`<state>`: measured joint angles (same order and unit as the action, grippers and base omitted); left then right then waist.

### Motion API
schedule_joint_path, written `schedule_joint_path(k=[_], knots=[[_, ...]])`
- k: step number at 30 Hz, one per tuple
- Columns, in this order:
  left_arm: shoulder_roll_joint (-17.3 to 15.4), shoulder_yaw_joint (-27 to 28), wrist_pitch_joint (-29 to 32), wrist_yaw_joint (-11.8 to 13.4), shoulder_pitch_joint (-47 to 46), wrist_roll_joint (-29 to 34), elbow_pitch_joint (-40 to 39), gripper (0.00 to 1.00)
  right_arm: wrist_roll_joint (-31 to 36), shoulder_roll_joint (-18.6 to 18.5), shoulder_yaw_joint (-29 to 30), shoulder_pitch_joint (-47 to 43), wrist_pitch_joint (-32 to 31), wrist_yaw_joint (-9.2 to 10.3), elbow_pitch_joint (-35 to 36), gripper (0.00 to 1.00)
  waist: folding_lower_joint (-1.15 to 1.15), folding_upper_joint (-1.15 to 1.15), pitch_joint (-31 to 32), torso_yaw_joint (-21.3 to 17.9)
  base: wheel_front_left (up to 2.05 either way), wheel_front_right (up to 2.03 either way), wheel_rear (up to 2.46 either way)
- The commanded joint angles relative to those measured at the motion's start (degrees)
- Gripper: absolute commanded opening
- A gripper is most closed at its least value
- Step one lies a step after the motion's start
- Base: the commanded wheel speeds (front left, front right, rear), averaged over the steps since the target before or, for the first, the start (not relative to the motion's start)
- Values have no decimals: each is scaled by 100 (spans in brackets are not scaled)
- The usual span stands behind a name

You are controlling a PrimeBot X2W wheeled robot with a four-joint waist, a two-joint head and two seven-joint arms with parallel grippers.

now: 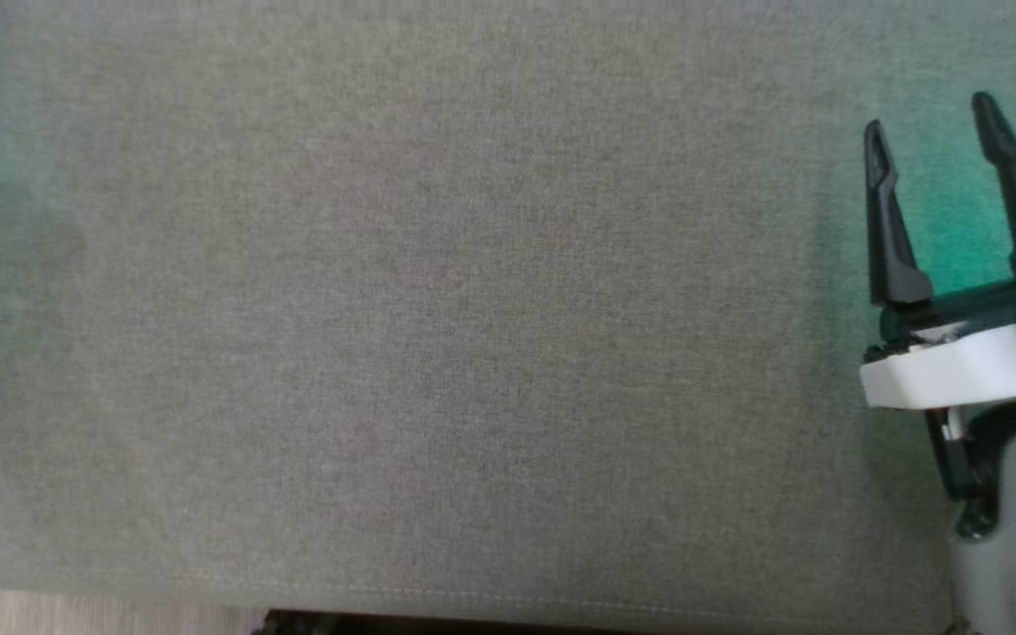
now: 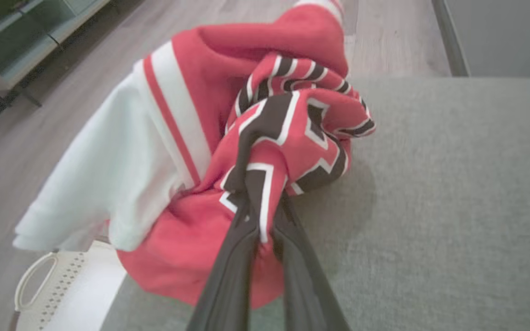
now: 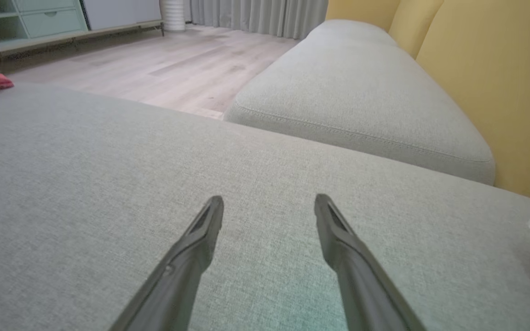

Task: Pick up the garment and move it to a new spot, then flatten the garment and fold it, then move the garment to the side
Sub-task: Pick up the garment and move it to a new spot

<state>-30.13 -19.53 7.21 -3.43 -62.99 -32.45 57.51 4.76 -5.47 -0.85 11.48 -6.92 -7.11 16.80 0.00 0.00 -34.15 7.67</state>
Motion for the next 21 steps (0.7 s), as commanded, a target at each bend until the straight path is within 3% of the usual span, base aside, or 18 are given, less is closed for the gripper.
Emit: schedule_joint_path(k=[1, 8, 16, 21], knots=[[-509, 92, -100, -41, -310, 66, -133, 0, -75, 95, -134, 73, 103, -37, 81, 100, 0, 0, 325, -51, 0, 0, 0], [-580, -316, 22, -322, -695, 243, -484, 0, -220, 229, 30, 13, 455, -37, -572, 100, 0, 0, 1319, -209, 0, 0, 0], [-223, -909, 437, -398, -774, 177, -1234, 0, -599, 256, 249, -330, 767, -37, -1211, 100, 0, 0, 2443, -506, 0, 0, 0], [131, -1588, 656, -403, -374, -296, -2166, 0, -882, 257, 315, -721, 940, -37, -1586, 100, 0, 0, 3150, -827, 0, 0, 0]])
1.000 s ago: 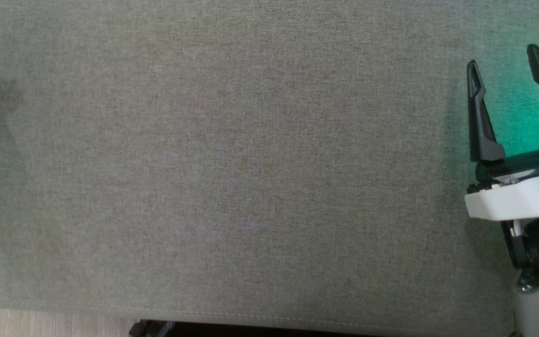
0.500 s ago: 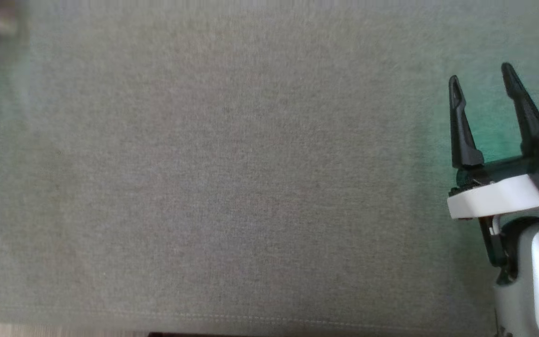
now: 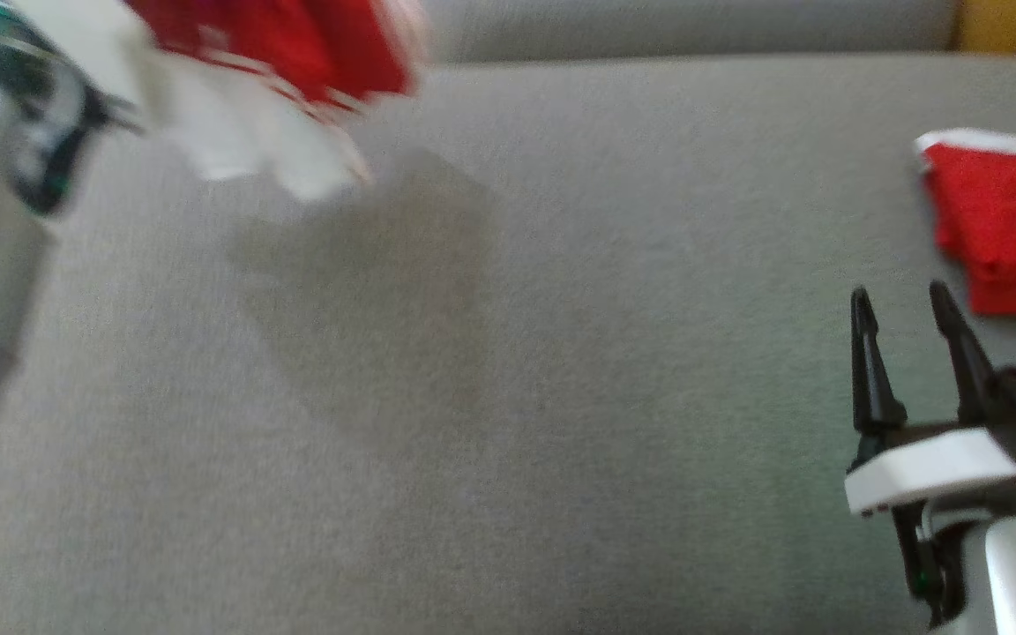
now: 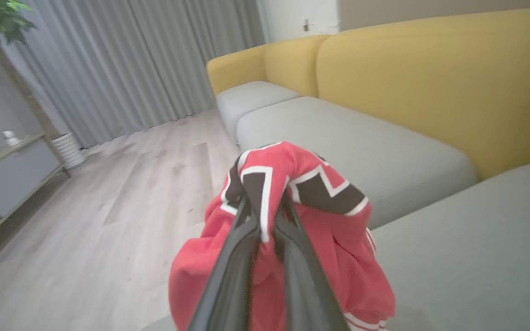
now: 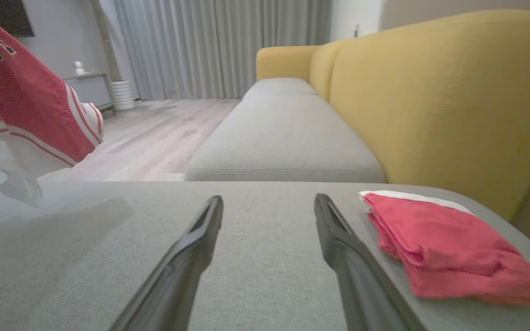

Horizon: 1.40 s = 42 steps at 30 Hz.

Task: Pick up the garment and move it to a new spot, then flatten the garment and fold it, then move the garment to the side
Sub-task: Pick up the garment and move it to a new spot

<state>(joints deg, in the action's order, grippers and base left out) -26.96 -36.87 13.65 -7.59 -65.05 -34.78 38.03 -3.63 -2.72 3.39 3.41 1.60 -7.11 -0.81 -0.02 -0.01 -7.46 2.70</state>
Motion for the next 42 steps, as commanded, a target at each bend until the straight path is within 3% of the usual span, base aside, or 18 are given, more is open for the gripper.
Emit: schedule_joint_path(k=[1, 10, 19, 21, 22, 30, 36, 42], knots=[[-129, 26, 15, 12, -81, -176, -397, 0, -73, -17, -104, 26, 114, -37, 127, 100, 2, 1, 562, -383, 0, 0, 0], [356, -758, -75, 11, 584, -946, -1552, 0, -317, -17, -167, -201, 233, -37, -38, 100, 2, 1, 462, -750, 0, 0, 0], [322, -1075, -407, 71, 1497, -1052, -767, 0, -442, -16, -436, 159, 377, -37, -226, 100, 2, 1, -142, -1221, 0, 0, 0], [278, -1103, -596, 99, 1572, -956, -443, 90, -442, -16, -467, 245, 411, -37, -298, 100, 2, 1, -241, -1287, 0, 0, 0], [278, -1095, -694, 123, 1607, -938, -280, 100, -441, -16, -477, 282, 430, -37, -335, 100, 2, 1, -269, -1307, 0, 0, 0], [449, -1008, -1402, 115, 1714, -991, 527, 100, -400, -16, -400, 319, 494, -37, -599, 100, 2, 1, -158, -1144, 0, 0, 0], [518, -932, -1886, 91, 1771, -1048, 564, 100, -371, -16, -323, 240, 526, -37, -693, 100, 2, 1, 190, -868, 0, 0, 0], [628, -806, -2425, 260, 2305, -1194, 370, 100, -365, -16, -243, -41, 506, -37, -779, 100, 2, 1, 811, -487, 0, 0, 0]])
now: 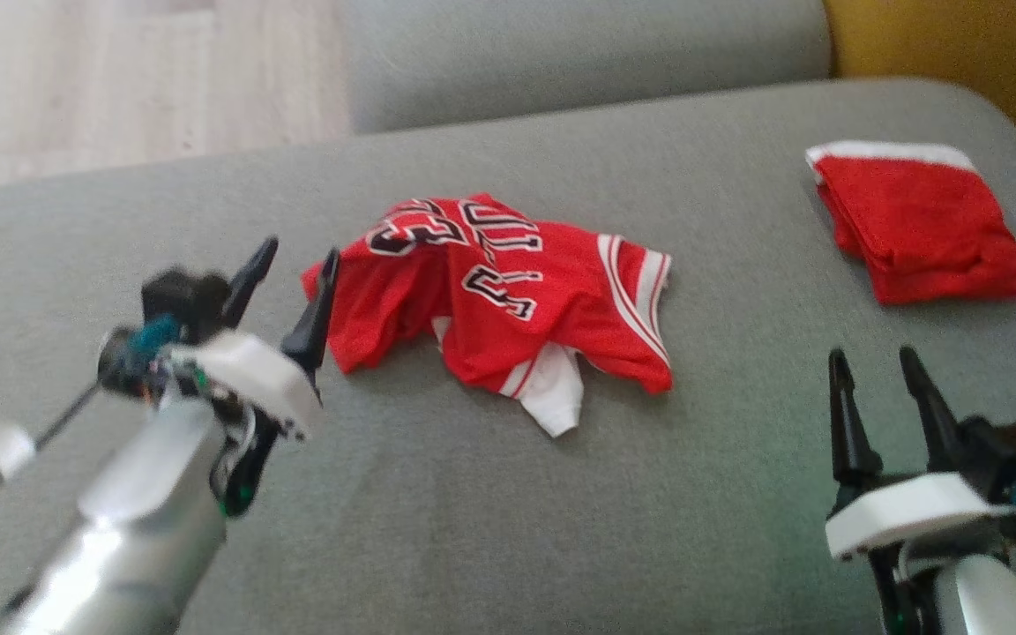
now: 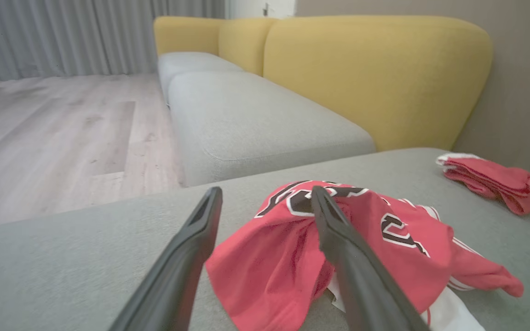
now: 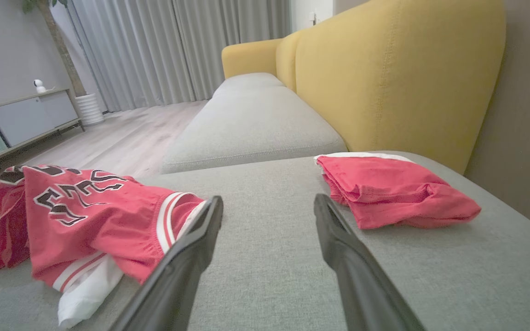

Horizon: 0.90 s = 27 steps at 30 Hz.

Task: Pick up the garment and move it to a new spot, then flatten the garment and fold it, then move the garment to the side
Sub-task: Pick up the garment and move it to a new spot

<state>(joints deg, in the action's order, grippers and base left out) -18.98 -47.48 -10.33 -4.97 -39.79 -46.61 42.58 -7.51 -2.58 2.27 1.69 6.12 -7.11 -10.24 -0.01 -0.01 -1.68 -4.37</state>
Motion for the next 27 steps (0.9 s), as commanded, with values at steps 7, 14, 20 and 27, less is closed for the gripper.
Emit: schedule_joint_path(k=[7, 14, 20, 27], knots=[[-215, 617, -424, 679, 934, -93, -1016, 100, -25, -30, -128, -190, 57, -37, 155, 100, 1, 1, 585, 524, 0, 0, 0], [-226, 1272, -464, 1554, 2453, 103, -2343, 100, -27, -30, -136, -527, 87, -37, 105, 100, 1, 1, 716, 682, 0, 0, 0], [-139, 1901, -465, 1915, 3735, 524, -3254, 100, -122, -30, -182, -840, 158, -37, 10, 100, 1, 1, 788, 814, 0, 0, 0], [-94, 2038, -466, 1910, 4164, 777, -3497, 100, -167, -30, -284, -900, 240, -37, -135, 100, 1, 1, 802, 909, 0, 0, 0]])
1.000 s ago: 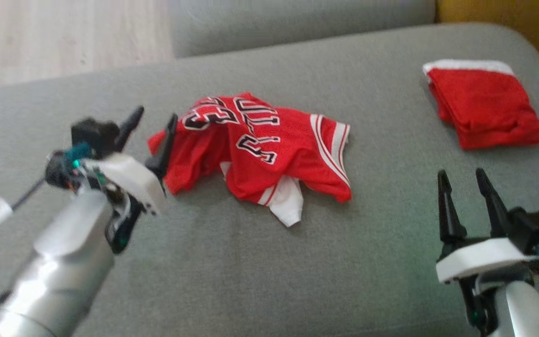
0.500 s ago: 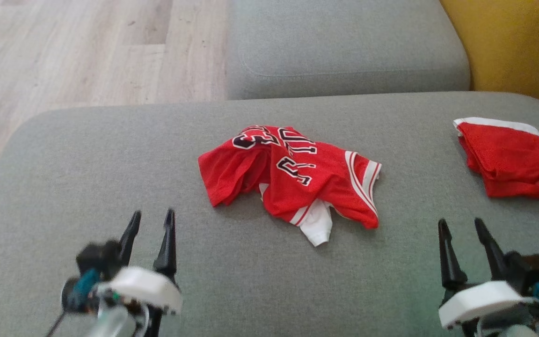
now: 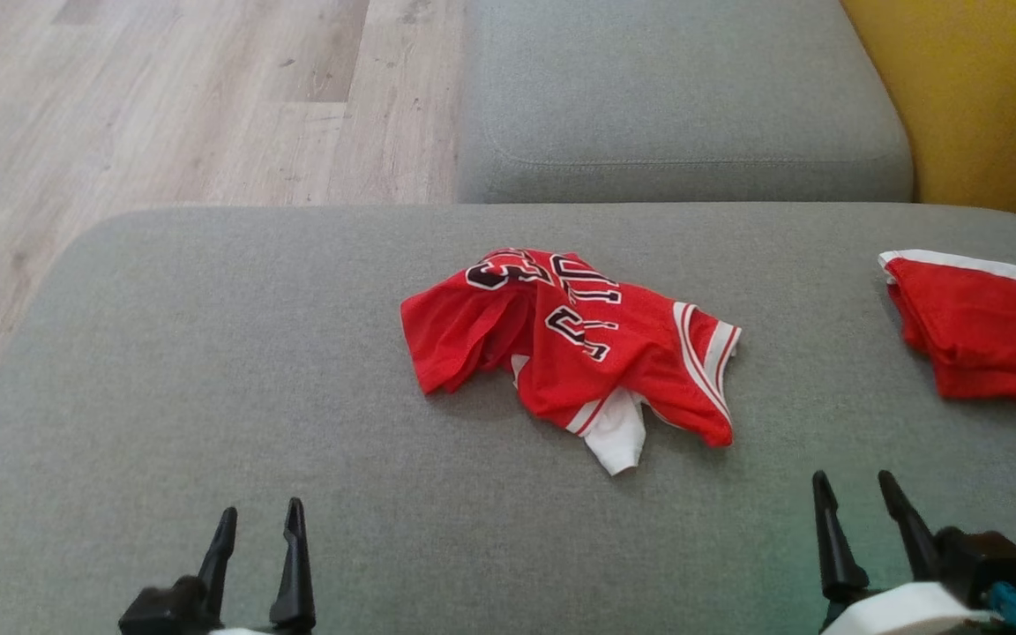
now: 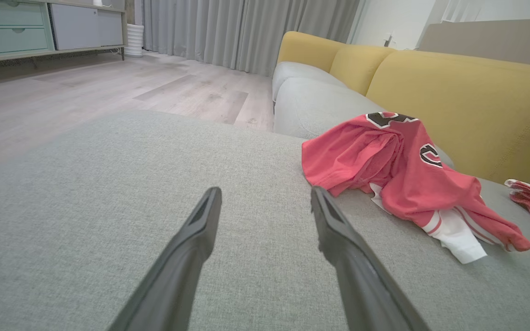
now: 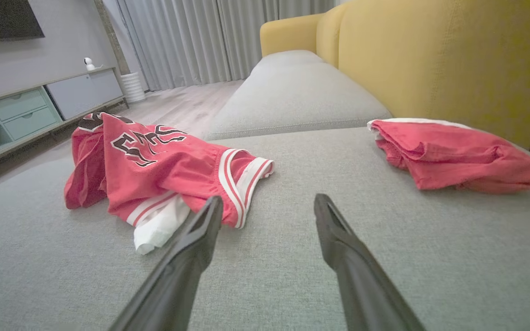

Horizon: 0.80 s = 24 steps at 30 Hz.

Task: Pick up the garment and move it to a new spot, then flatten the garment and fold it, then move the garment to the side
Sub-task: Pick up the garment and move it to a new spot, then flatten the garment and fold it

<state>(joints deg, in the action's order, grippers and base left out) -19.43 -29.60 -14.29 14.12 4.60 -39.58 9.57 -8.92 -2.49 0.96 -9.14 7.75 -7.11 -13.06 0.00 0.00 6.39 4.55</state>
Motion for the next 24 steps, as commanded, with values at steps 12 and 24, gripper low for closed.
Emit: schedule_joint_path(k=[12, 24], knots=[[-29, 237, -71, -38, -286, 110, -192, 100, 4, -39, -207, 305, 118, -37, -15, 100, 0, 0, -25, 97, 0, 0, 0], [-108, 266, -50, 58, -299, 123, -218, 100, 90, -39, -157, 470, 99, -37, -96, 100, 0, 0, -167, 227, 0, 0, 0]])
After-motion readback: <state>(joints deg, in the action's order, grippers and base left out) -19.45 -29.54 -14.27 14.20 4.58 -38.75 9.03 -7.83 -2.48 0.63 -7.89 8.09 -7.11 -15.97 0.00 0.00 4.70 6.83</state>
